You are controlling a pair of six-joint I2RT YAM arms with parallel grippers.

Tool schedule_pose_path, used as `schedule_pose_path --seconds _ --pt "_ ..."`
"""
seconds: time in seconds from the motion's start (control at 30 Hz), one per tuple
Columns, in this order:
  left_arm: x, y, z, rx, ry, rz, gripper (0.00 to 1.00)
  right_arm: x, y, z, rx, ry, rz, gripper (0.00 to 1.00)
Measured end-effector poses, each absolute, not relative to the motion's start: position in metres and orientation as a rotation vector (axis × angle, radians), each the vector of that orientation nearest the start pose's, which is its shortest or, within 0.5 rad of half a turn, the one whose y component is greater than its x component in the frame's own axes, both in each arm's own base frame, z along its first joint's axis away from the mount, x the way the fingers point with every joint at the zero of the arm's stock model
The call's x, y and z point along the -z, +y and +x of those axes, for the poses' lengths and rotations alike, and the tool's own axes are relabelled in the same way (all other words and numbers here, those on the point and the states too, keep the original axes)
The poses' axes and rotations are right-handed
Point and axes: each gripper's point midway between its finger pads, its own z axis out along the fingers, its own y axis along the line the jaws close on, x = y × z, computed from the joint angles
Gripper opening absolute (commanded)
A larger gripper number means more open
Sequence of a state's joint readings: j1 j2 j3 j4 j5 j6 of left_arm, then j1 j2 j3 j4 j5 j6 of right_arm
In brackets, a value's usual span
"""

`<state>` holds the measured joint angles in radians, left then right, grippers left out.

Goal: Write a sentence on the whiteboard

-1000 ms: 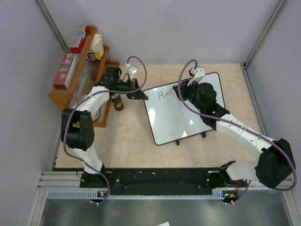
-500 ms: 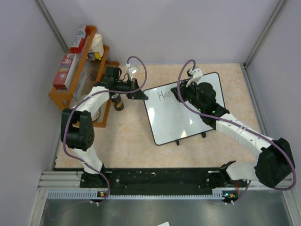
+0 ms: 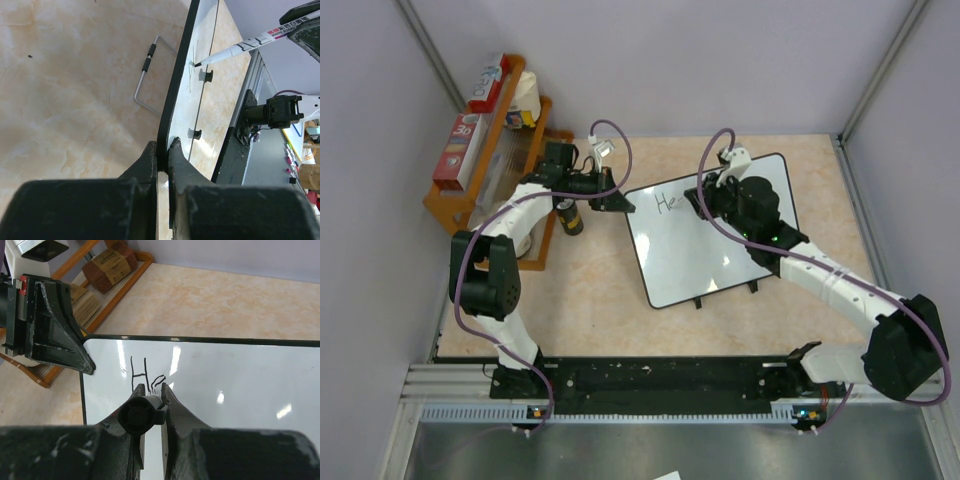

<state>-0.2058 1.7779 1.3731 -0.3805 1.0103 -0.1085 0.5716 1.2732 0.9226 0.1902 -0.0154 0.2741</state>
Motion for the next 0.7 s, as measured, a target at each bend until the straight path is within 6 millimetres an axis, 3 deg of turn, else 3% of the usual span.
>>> schedule_pose_path --seconds 0.7 --pt "-0.1847 -0.2313 0.37 1.333 2.165 0.605 0.0 -0.2655 0.2373 0.3651 -0.586 1.752 -0.207 0.0"
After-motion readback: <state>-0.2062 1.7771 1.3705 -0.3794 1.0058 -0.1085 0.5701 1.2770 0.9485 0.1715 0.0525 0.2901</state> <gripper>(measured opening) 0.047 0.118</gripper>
